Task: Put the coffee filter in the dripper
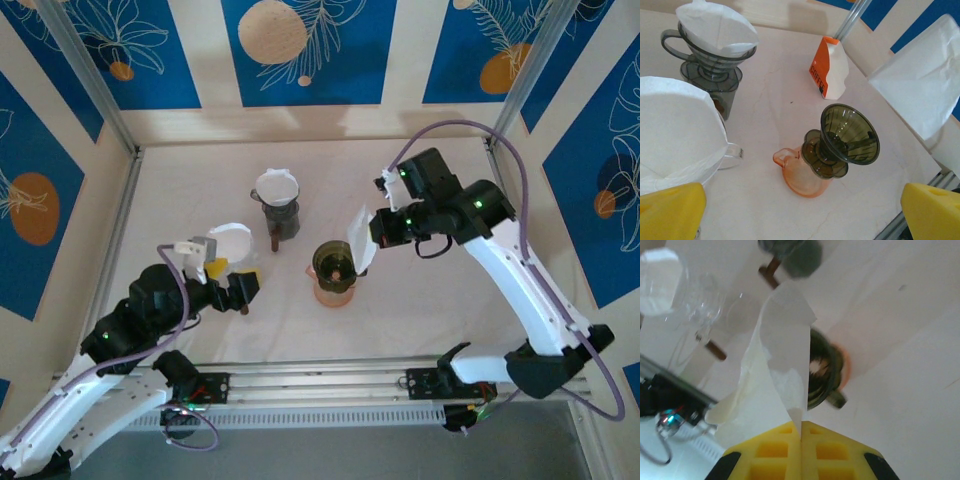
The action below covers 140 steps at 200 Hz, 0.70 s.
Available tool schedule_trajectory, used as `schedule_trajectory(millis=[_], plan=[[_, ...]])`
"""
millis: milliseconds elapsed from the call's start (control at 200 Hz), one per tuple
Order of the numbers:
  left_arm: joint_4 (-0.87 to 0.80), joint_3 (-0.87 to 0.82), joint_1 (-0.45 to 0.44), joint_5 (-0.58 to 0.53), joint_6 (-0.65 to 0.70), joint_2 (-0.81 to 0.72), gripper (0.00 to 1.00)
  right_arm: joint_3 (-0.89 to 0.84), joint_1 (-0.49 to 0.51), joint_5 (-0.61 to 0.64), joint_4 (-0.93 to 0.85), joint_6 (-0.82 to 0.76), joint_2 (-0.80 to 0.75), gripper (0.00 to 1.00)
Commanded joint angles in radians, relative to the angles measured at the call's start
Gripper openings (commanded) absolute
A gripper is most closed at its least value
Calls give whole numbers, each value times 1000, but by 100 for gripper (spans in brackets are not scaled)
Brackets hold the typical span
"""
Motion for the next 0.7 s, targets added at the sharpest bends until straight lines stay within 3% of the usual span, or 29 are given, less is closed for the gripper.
schedule_trajectory(millis=[0, 350, 695], plan=[[-5, 34, 9, 38, 22, 15, 100, 46, 7, -141, -124, 65, 69, 0], [20, 23, 9, 95, 6, 45, 100, 231, -6, -104, -256, 110, 283, 0], [77, 14, 9, 137, -5, 99, 100, 225, 12, -50, -260, 125, 384, 0]])
